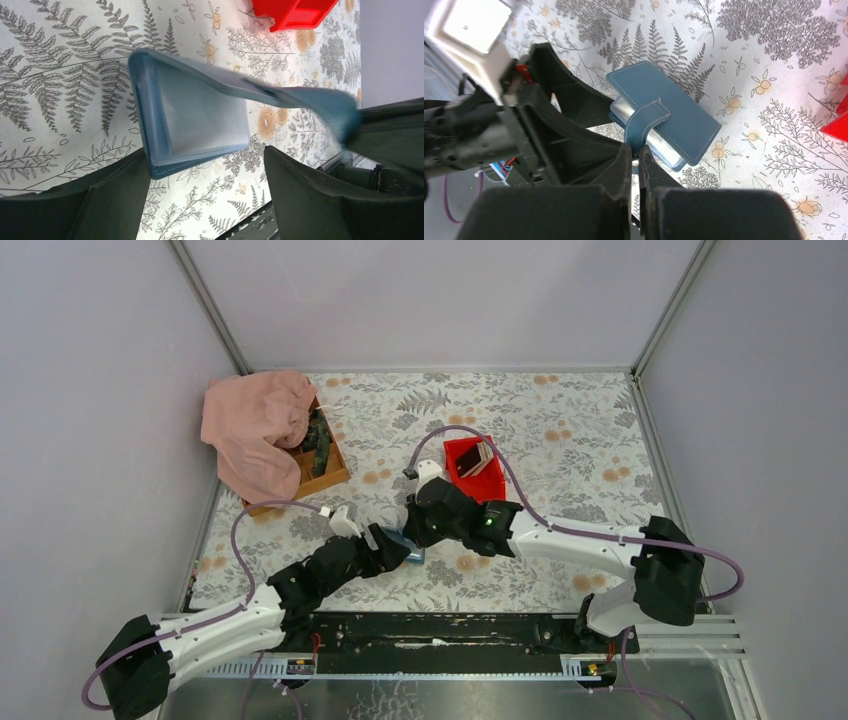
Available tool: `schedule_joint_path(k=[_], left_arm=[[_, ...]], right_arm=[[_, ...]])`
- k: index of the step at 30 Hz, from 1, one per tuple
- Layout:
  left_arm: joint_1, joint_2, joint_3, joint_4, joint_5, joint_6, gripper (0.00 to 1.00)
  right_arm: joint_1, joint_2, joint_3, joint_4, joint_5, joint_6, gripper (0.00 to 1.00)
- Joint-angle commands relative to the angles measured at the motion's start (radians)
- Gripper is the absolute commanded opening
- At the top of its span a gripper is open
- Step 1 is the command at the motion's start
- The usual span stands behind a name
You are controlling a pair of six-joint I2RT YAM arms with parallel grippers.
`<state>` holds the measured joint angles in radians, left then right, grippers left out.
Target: Take the credit cards out of the card holder
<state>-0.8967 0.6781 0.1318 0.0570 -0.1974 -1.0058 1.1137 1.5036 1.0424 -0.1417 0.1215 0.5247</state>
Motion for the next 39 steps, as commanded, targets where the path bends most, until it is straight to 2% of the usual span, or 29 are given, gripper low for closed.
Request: schedule_joint_path(k=[1, 5, 8, 9, 13, 15, 17, 24, 28, 36, 39], left_arm=[[0.002, -0.003, 0.021, -0.031, -0.017, 0.019, 0.87], [0.002, 0.004, 0.034, -0.014, 0.004, 0.015, 0.86], [0.002, 0.008, 0.049, -0.017, 0.017, 0.018, 0.79], [0.002, 0.009, 0.052, -0.019, 0.021, 0.018, 0.73], [0.002, 0.003, 0.074, -0.065, 0.018, 0.022, 0.22], [0.002, -0.006, 0.087, -0.1, 0.006, 0.026, 0.09], [0.002, -0.018, 0.1, -0.13, 0.0, 0.031, 0.01], [0.002, -0.022, 0.139, -0.191, -0.033, 0.047, 0.0], [0.002, 0.0, 0.155, -0.195, -0.024, 0.061, 0.0], [0.002, -0.042, 0.21, -0.211, 0.123, 0.115, 0.0], [0.002, -0.05, 0.268, -0.267, 0.171, 0.141, 0.0]], right_arm=[[0.003, -0.074, -0.006, 0.013, 0.029, -0.008, 0.0], [0.004, -0.078, -0.021, 0.003, 0.055, -0.011, 0.0], [0.003, -0.07, -0.018, -0.009, 0.069, -0.012, 0.0], [0.003, -0.068, -0.019, -0.009, 0.071, -0.009, 0.0], [0.002, -0.078, -0.036, -0.001, 0.059, 0.011, 0.0], [0.001, -0.097, -0.055, 0.013, 0.054, 0.019, 0.0], [0.003, -0.115, -0.065, 0.017, 0.055, 0.024, 0.0], [0.002, -0.167, -0.084, 0.001, 0.063, 0.041, 0.0], [0.0, -0.216, -0.093, -0.039, 0.135, 0.046, 0.0], [-0.057, -0.25, -0.096, -0.182, 0.26, 0.005, 0.0], [-0.09, -0.258, -0.116, -0.2, 0.257, 0.016, 0.0]])
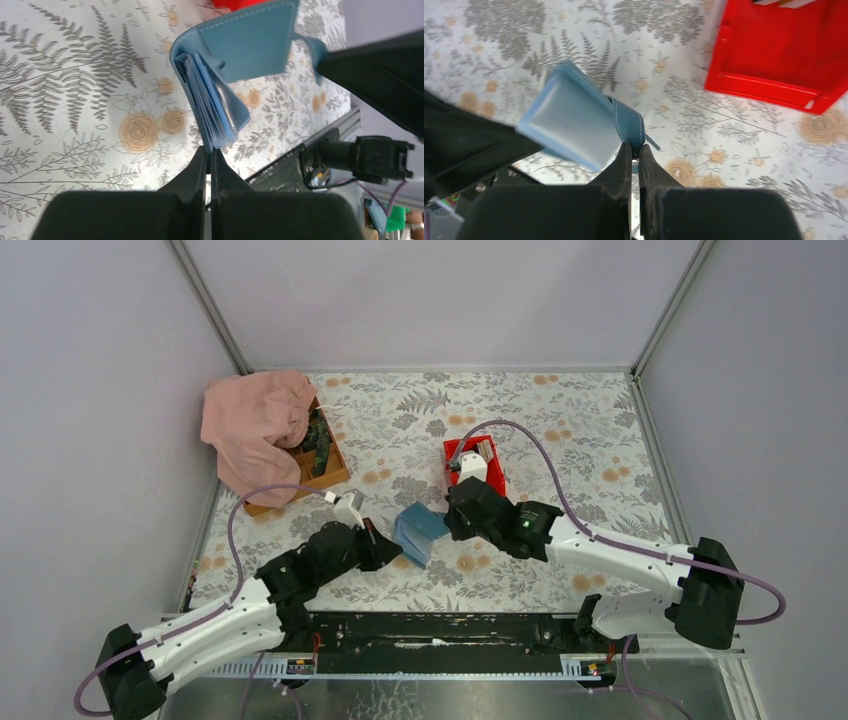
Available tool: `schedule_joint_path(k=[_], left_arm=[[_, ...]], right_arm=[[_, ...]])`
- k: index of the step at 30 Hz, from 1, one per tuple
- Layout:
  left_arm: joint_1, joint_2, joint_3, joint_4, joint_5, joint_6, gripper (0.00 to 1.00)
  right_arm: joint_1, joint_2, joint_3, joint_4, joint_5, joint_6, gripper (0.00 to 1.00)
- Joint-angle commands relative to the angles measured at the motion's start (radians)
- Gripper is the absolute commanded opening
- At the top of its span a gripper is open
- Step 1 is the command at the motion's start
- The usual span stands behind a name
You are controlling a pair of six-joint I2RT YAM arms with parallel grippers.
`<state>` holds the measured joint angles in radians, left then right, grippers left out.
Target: Take the credit cards out of the card holder
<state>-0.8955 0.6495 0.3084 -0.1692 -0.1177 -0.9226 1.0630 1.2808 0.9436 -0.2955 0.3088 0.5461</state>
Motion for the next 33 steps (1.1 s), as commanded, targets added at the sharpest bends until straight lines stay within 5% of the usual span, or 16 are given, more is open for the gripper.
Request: schedule_joint_path(k=[1, 16, 18, 22, 27, 33], left_arm=[[0.001, -0.013, 0.114, -0.065, 0.107, 0.068, 0.0], [0.0, 0.083, 0.211, -0.126, 0.23, 0.081, 0.0], [0.002, 0.078, 0.222, -0.14, 0.226, 0.081, 0.0], [0.002, 0.131, 0.231, -0.177, 0.194, 0.108, 0.0], [0.002, 0.187, 0.206, -0.111, 0.249, 0.11, 0.0], [0.002, 0.153, 0.219, -0.143, 0.289, 0.17, 0.0]], right_arm=[[-0.047, -0.039, -0.024, -0.051, 0.07, 0.003, 0.0], [-0.058, -0.086, -0.121, -0.026, 0.052, -0.002, 0.0], [-0.058, -0.11, -0.144, -0.01, 0.048, -0.001, 0.37], [-0.057, -0.151, -0.183, 0.044, 0.021, -0.001, 0.67], [-0.058, -0.15, -0.213, 0.09, -0.015, -0.019, 0.82], [-0.058, -0.245, -0.353, 0.318, -0.112, -0.124, 0.84]])
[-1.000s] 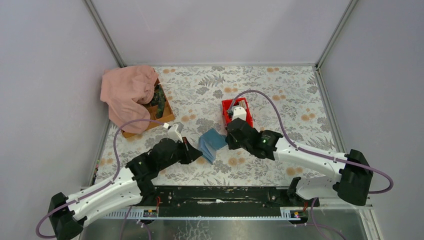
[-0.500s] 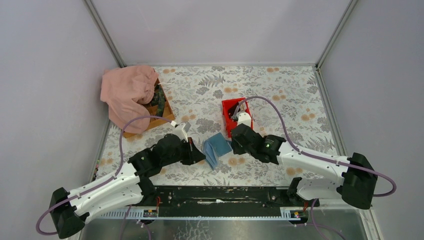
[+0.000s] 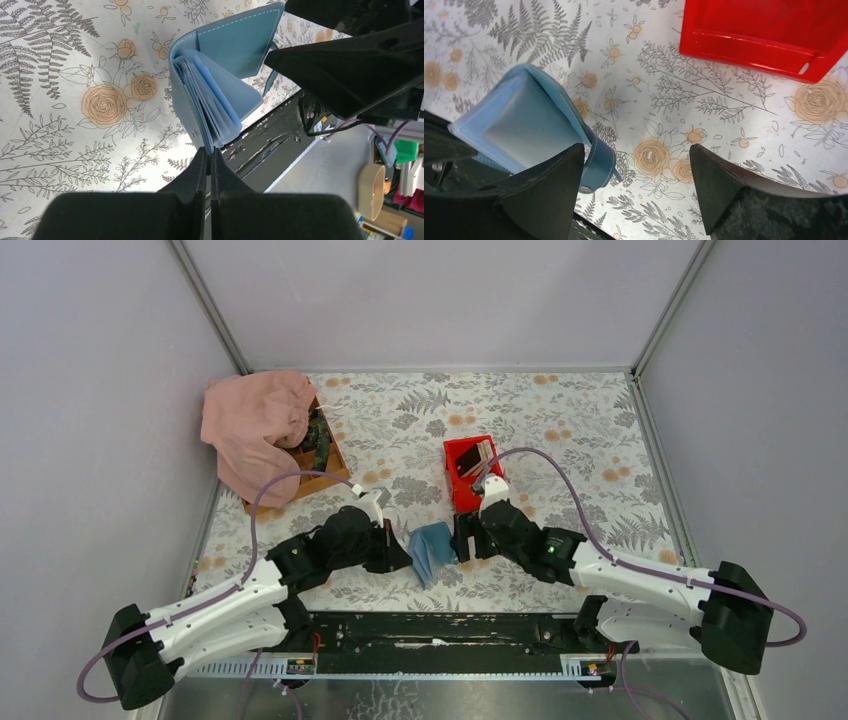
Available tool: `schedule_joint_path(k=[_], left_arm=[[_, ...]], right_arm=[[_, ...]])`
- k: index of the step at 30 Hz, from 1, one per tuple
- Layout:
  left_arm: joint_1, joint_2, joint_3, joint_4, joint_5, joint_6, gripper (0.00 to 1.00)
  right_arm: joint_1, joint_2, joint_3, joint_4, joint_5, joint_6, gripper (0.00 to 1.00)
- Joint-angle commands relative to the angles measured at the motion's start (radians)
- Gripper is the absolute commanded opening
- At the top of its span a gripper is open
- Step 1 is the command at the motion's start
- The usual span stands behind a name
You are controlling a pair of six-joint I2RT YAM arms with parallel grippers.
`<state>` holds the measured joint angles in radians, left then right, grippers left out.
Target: Take the credit cards out of the card holder
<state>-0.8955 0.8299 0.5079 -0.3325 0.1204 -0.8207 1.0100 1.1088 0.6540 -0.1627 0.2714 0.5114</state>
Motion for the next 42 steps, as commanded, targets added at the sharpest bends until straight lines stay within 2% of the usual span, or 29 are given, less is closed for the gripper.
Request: schedule_joint_path(k=[1, 7, 12, 15, 16, 17, 18, 19, 22, 26, 28, 32, 34, 38, 42], left_arm=[[0.002, -0.023, 0.028, 0.002, 0.051, 0.088, 0.0], [0.003, 0.004, 0.03, -0.003, 0.091, 0.125, 0.0], [0.001, -0.01, 0.025, 0.019, 0.127, 0.118, 0.0], [0.002, -0.036, 0.026, 0.014, 0.136, 0.116, 0.0], [0.003, -0.044, 0.026, 0.009, 0.136, 0.115, 0.0], [0.002, -0.054, 0.027, 0.002, 0.132, 0.115, 0.0], [0.003, -0.06, 0.03, -0.005, 0.127, 0.116, 0.0], [0.003, -0.062, 0.031, -0.008, 0.125, 0.117, 0.0], [0.003, -0.067, 0.034, -0.023, 0.092, 0.114, 0.0], [0.002, -0.054, 0.061, -0.076, -0.016, 0.109, 0.0], [0.002, -0.036, 0.078, -0.099, -0.052, 0.109, 0.09], [0.002, 0.0, 0.108, -0.112, -0.091, 0.105, 0.13], [0.002, 0.004, 0.119, -0.12, -0.115, 0.099, 0.22], [0.002, -0.014, 0.136, -0.147, -0.149, 0.098, 0.47], [0.002, -0.038, 0.129, -0.162, -0.167, 0.097, 0.48]], right_arm=[[-0.005, -0.083, -0.076, 0.207, -0.09, -0.108, 0.84], [-0.004, -0.048, -0.073, 0.272, -0.191, -0.196, 0.8], [-0.005, 0.02, -0.069, 0.328, -0.247, -0.225, 0.65], [-0.005, 0.046, -0.065, 0.338, -0.264, -0.229, 0.47], [-0.004, 0.052, -0.065, 0.34, -0.265, -0.228, 0.34], [-0.004, 0.055, -0.065, 0.339, -0.265, -0.226, 0.17], [-0.005, 0.054, -0.066, 0.34, -0.269, -0.224, 0.06], [-0.005, 0.049, -0.068, 0.34, -0.273, -0.221, 0.01], [-0.004, 0.022, -0.075, 0.338, -0.309, -0.211, 0.0], [-0.018, 0.024, 0.029, 0.126, -0.248, -0.148, 0.0], [-0.033, 0.049, 0.086, 0.024, -0.254, -0.121, 0.0], [-0.051, 0.139, 0.169, -0.104, -0.227, -0.085, 0.0], [-0.066, 0.181, 0.197, -0.149, -0.23, -0.051, 0.0], [-0.079, 0.237, 0.211, -0.183, -0.256, -0.004, 0.0], [-0.092, 0.269, 0.183, -0.184, -0.259, 0.042, 0.0]])
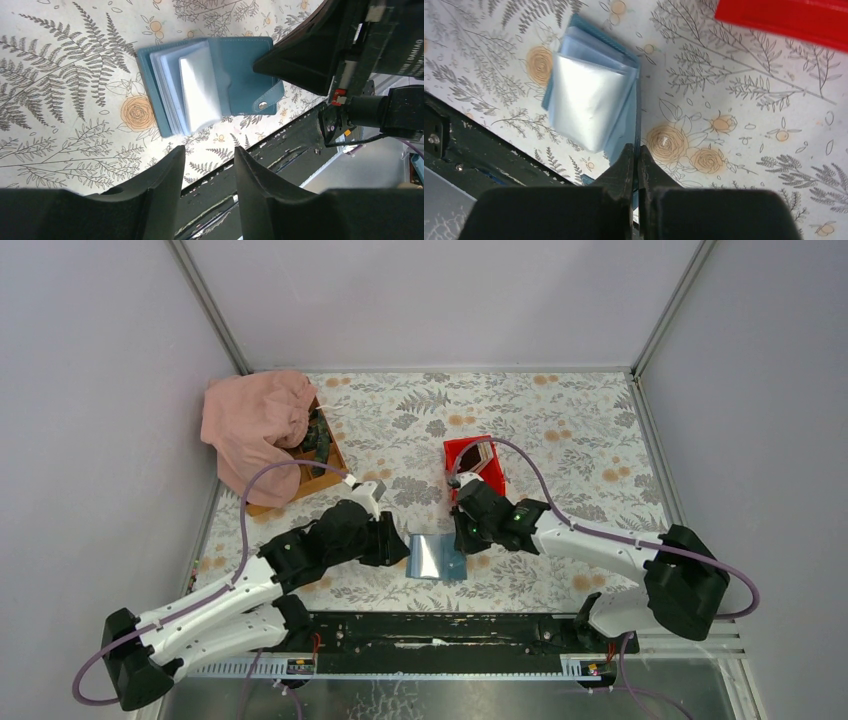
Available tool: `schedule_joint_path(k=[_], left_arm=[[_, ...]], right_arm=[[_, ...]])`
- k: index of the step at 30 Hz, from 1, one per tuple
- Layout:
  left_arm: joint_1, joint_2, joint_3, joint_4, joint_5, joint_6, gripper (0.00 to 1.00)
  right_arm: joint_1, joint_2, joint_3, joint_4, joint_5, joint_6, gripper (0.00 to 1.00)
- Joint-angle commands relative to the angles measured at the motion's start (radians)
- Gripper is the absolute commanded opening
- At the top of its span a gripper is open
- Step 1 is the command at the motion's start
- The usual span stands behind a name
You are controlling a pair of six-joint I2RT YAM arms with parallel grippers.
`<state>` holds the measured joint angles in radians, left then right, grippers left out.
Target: Take the credit cards out of the card holder
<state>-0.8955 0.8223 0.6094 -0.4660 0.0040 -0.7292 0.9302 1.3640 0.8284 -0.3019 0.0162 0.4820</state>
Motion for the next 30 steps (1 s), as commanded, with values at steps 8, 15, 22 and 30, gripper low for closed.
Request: schedule_joint_path(k=[8, 15, 22, 30], left_arm=[[0.0, -0.043, -0.042, 0.066, 0.003, -0.016, 0.47], [-0.01, 0.014, -0.129, 0.194, 0.009, -0.033, 0.38], [-0.075, 0.128, -0.146, 0.289, -0.039, -0.054, 0.3], [-0.153, 0.289, -0.096, 0.341, -0.082, -0.061, 0.26]], right_arm=[[-0.017, 0.058, -0.031, -0.067, 0.088, 0.128, 0.0], [-0.016, 0.082, -0.038, -0.07, 0.118, 0.117, 0.0], [-0.016, 0.064, -0.056, -0.056, 0.114, 0.115, 0.0], [-0.017, 0.053, -0.073, -0.036, 0.108, 0.111, 0.0]])
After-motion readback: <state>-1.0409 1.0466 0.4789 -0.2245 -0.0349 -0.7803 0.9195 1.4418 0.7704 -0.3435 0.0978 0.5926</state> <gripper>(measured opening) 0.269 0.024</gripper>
